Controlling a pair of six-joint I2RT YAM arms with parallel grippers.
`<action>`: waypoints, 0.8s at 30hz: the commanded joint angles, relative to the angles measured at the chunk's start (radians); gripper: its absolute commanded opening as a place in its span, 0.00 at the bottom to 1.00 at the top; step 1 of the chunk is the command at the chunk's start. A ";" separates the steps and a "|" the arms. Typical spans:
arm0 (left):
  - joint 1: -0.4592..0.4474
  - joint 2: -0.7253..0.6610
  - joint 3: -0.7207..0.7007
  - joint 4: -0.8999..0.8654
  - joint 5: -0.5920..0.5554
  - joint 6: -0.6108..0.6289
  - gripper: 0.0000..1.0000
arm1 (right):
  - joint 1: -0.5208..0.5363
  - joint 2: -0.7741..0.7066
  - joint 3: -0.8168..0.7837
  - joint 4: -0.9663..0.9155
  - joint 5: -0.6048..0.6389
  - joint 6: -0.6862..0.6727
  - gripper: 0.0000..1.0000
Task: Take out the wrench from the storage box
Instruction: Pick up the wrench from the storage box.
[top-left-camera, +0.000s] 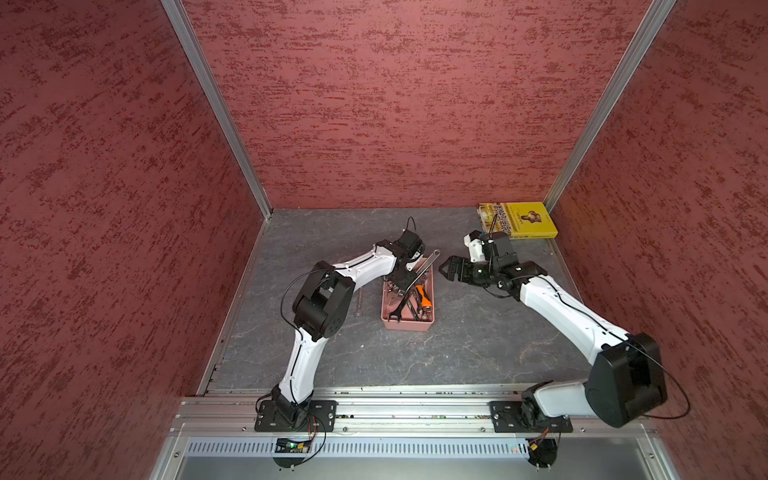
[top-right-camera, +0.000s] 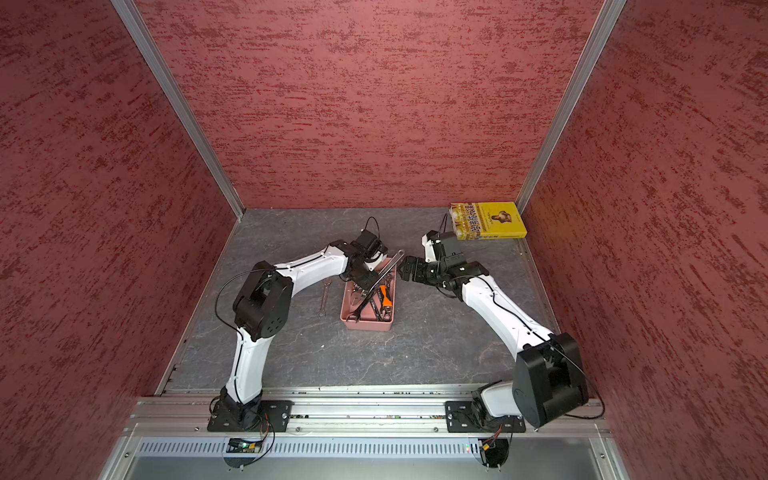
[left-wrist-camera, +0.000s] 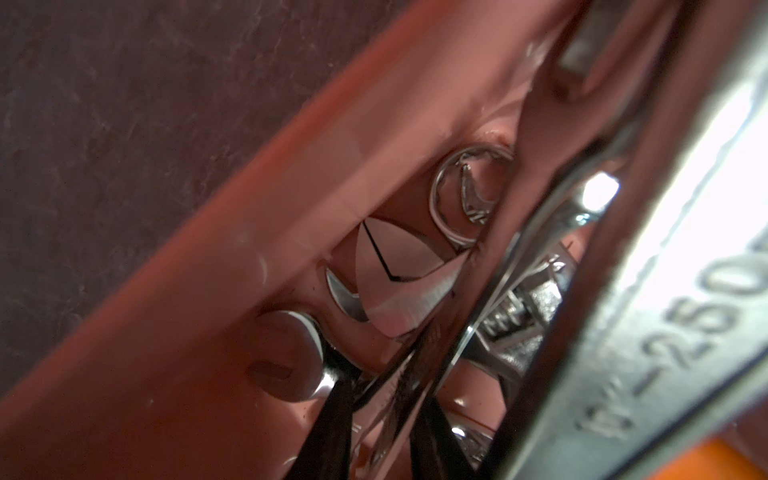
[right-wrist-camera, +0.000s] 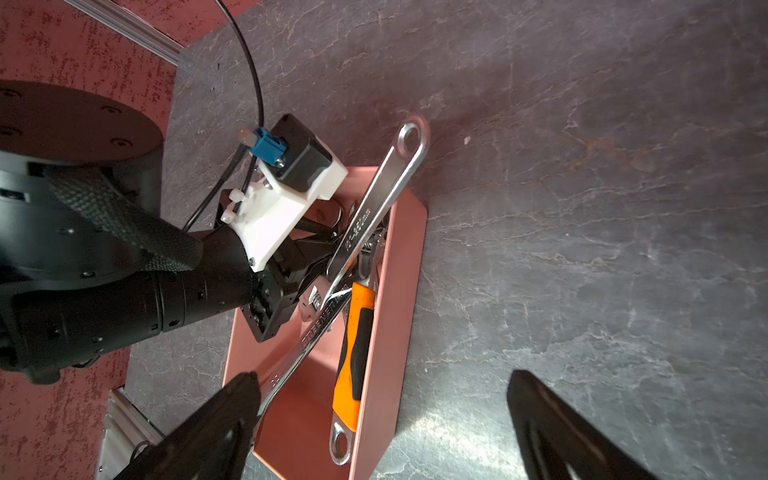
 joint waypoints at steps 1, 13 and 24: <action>0.041 0.053 0.002 -0.037 0.016 -0.010 0.21 | -0.011 0.016 0.046 0.003 -0.003 -0.008 0.99; 0.047 0.014 0.034 -0.056 0.026 -0.023 0.03 | -0.014 0.050 0.087 -0.004 -0.012 -0.014 0.98; 0.044 -0.053 0.077 -0.117 0.054 -0.052 0.00 | -0.015 0.050 0.090 -0.005 -0.006 -0.016 0.99</action>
